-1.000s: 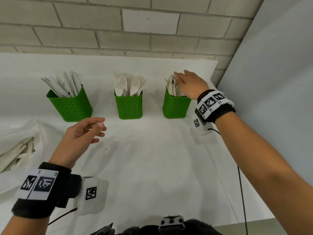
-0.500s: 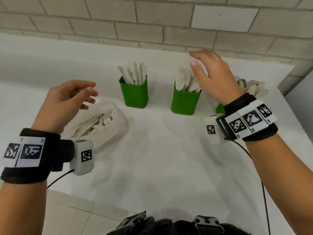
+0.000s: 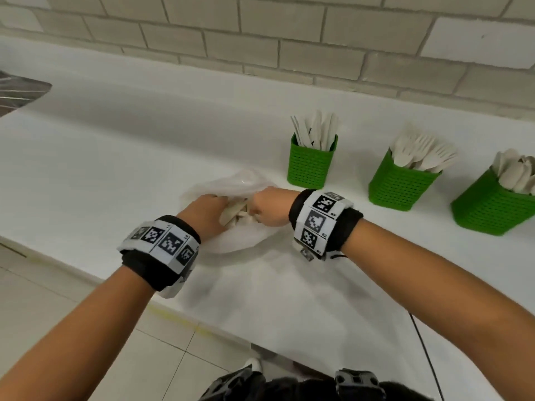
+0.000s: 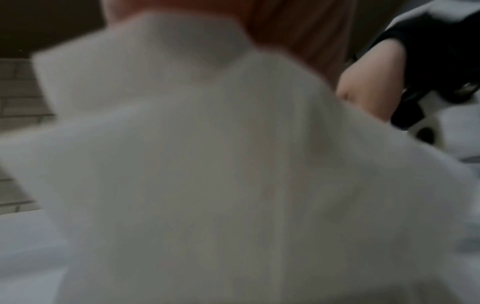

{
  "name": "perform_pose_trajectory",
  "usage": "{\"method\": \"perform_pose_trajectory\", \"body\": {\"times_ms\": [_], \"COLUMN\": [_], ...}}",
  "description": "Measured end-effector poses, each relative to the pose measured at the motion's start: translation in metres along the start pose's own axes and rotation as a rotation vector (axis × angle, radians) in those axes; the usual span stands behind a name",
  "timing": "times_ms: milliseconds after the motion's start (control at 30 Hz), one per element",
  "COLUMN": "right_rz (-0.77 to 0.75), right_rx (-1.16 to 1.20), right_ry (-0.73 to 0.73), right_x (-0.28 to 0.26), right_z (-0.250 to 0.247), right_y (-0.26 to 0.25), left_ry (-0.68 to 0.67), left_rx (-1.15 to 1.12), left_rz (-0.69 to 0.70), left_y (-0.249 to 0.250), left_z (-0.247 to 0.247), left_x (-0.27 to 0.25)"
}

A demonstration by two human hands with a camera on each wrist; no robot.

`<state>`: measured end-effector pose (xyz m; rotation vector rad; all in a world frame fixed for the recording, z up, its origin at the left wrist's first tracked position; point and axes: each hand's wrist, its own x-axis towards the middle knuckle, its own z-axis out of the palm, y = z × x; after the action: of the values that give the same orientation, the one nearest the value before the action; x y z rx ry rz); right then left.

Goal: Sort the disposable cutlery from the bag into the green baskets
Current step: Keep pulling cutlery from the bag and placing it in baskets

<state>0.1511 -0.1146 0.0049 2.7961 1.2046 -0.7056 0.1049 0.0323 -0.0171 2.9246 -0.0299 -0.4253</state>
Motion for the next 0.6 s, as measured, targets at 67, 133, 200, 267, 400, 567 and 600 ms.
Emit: {"method": "perform_pose_trajectory", "body": {"times_ms": [67,133,200,267,400,567,600], "right_rz": [0.065,0.100,0.094,0.007,-0.207,-0.169,-0.188], "right_rx": [-0.078,-0.126,-0.152,-0.182,-0.297,-0.396,-0.444], "right_ry": [-0.026,-0.042,-0.025,0.020,0.018,-0.051,-0.041], "right_x": [0.003,0.004,0.010,0.021,0.042,0.049,0.050], "right_z": [-0.001,-0.004,-0.004,-0.004,-0.003,0.000,0.001], "right_y": [0.005,0.006,-0.002,-0.015,-0.036,-0.037,-0.033], "left_ry": [0.022,0.013,-0.014,-0.030,0.227,0.100,-0.032], "left_rx": [-0.021,-0.004,0.019,-0.044,-0.019,0.094,0.042], "left_rz": [0.030,0.059,0.088,0.103,0.173,0.014,-0.033], "left_y": [-0.009,-0.012,-0.009,-0.008,-0.022,-0.041,-0.048], "left_z": [0.004,0.005,0.004,-0.001,-0.024,-0.031,-0.027], "left_x": [0.003,0.005,0.004,0.000,-0.019,-0.020,-0.017]}}
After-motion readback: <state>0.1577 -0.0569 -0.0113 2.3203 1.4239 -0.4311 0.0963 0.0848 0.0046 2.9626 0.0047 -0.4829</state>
